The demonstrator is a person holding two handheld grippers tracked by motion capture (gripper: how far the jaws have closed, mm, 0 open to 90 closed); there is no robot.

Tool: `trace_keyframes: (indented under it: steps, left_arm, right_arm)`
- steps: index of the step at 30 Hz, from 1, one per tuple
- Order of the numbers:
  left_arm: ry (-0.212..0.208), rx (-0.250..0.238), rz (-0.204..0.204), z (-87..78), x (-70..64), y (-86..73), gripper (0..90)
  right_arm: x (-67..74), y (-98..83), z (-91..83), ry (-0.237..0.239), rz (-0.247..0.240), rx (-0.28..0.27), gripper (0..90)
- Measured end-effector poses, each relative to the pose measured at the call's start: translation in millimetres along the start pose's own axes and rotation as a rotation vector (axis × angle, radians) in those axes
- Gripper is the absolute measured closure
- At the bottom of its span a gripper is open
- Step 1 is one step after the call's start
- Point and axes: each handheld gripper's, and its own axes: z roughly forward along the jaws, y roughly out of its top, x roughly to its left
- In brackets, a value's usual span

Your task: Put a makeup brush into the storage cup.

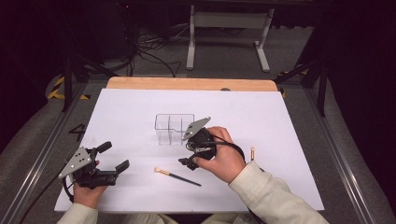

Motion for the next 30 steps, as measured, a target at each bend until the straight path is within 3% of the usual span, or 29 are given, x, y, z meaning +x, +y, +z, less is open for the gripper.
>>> trace_keyframes:
  steps: [10,14,16,23,30]
  left_arm:
    - [-0.001,-0.003,-0.001,0.2,0.1,-0.1,2.2]
    - [-0.001,-0.002,-0.001,0.1,0.2,0.0,2.2]
    - [-0.001,-0.003,-0.001,0.1,0.2,0.0,2.2]
    - [-0.001,-0.002,-0.001,0.2,0.2,-0.1,2.2]
    - [-0.005,0.005,-0.004,0.7,0.7,-0.4,2.2]
  right_arm:
    - [2.1,1.8,9.7,0.026,-0.005,0.039,20.5]
    - [3.2,3.4,13.5,0.029,-0.043,0.039,18.9]
    - [5.3,3.5,14.9,0.042,-0.017,0.046,20.1]
    - [11.3,3.4,25.0,0.058,-0.02,0.132,19.2]
    - [13.0,2.7,31.0,0.065,0.008,0.159,19.3]
